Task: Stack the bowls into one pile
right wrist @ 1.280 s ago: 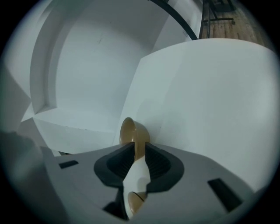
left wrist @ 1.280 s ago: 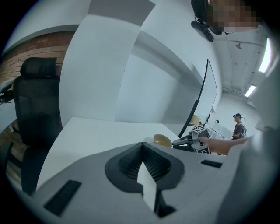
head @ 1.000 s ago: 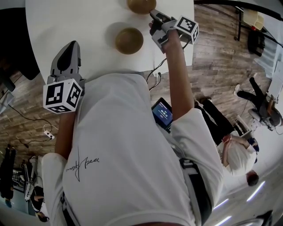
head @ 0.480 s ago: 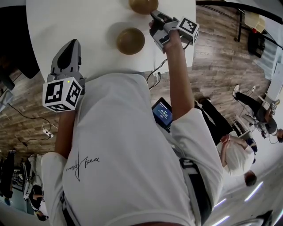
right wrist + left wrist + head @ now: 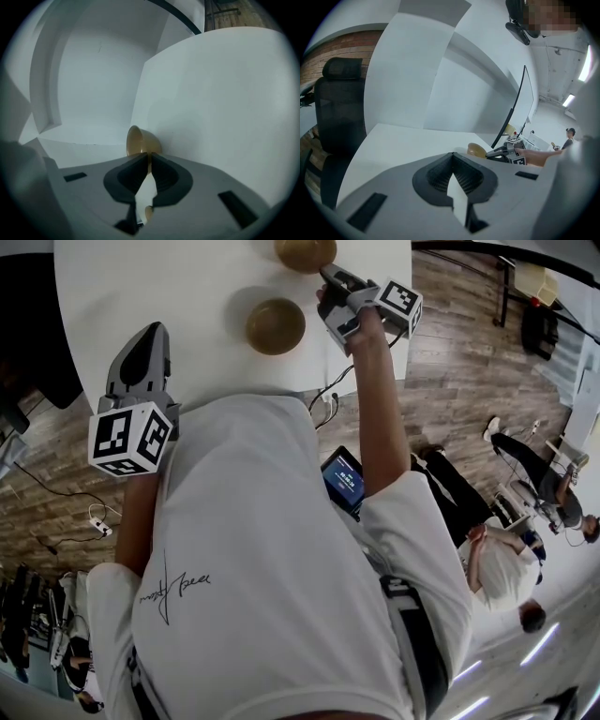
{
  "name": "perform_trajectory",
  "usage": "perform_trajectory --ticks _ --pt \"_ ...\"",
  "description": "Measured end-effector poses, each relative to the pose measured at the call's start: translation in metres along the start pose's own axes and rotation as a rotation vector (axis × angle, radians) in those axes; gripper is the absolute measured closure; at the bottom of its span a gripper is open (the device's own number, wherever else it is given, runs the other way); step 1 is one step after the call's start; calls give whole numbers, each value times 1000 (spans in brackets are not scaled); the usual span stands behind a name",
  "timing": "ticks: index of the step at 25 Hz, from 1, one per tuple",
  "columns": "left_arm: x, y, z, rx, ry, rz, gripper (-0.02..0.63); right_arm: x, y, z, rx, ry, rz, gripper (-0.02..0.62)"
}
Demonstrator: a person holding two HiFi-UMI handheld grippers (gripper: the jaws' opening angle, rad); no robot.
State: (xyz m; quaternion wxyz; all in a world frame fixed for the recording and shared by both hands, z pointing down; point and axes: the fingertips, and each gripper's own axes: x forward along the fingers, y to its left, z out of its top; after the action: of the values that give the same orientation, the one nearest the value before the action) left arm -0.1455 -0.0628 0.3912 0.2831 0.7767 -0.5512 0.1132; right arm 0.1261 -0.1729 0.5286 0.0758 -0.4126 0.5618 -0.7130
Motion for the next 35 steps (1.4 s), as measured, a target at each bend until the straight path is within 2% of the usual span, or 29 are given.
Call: perform_trajectory --ticks 22,30,35 --pt "7 -11 9 -3 -50 -49 600 -23 14 -12 -41 23 22 566" --pt "-15 -24 -2 6 -80 -69 600 -51 19 -42 -74 35 34 568" --pt "-8 -22 3 5 -79 -81 600 -51 21 -44 -68 37 40 568"
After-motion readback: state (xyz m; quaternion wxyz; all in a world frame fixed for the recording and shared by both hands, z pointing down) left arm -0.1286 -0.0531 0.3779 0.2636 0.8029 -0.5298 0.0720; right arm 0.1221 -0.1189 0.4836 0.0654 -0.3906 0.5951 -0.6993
